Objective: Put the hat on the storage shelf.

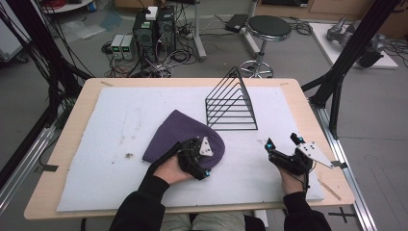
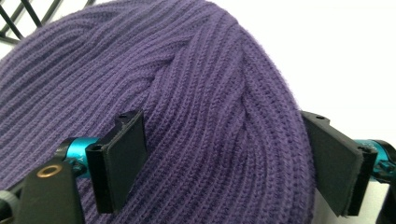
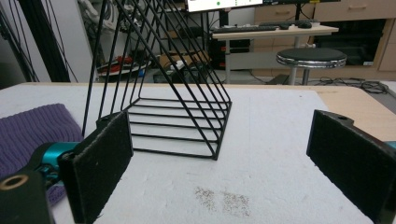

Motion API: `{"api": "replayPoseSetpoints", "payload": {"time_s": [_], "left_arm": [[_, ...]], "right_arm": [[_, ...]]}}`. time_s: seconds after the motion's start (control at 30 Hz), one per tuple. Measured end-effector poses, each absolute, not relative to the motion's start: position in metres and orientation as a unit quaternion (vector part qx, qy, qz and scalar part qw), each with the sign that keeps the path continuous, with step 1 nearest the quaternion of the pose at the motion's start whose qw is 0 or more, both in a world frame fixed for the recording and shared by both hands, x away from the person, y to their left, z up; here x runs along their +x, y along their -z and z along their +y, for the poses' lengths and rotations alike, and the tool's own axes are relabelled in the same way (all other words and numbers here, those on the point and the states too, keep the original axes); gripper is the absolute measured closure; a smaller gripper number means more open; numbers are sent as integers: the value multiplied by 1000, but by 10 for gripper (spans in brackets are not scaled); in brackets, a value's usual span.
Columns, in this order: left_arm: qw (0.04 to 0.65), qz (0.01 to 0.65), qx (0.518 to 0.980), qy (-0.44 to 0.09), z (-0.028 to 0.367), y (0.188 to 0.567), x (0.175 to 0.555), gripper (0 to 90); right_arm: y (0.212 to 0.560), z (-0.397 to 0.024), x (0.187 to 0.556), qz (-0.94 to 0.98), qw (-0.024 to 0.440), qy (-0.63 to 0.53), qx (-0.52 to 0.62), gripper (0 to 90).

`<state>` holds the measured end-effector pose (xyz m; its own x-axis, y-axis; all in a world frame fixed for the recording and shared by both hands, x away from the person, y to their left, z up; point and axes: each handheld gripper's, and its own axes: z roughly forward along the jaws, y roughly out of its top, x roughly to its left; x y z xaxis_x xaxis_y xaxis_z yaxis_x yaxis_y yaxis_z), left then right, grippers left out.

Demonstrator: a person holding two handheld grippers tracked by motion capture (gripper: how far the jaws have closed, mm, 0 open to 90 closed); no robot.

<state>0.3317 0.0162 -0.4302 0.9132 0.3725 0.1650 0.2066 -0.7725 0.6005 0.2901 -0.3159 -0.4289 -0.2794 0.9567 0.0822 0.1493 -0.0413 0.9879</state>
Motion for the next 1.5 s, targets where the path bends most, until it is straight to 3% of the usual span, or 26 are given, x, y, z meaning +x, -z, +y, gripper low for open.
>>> {"api": "replayPoseSetpoints", "payload": {"time_s": [0.43, 0.5, 0.63, 0.77, 1.33, 1.5], "left_arm": [[314, 181, 925, -113, 23, 431, 341, 324], [314, 186, 924, -118, 23, 430, 341, 388], [310, 187, 922, -139, 25, 429, 341, 613], [308, 170, 924, -152, 24, 429, 339, 693], [306, 144, 926, -168, 26, 425, 336, 754], [335, 163, 911, -176, 33, 413, 332, 753]], "right_arm": [[429, -316, 290, 585, 367, -545, 475, 61], [429, -315, 290, 586, 365, -546, 475, 61], [429, -315, 290, 586, 364, -546, 475, 61], [429, -316, 290, 585, 364, -546, 476, 61], [430, -317, 291, 586, 362, -546, 477, 61], [430, -317, 291, 587, 363, -546, 475, 61]]}}
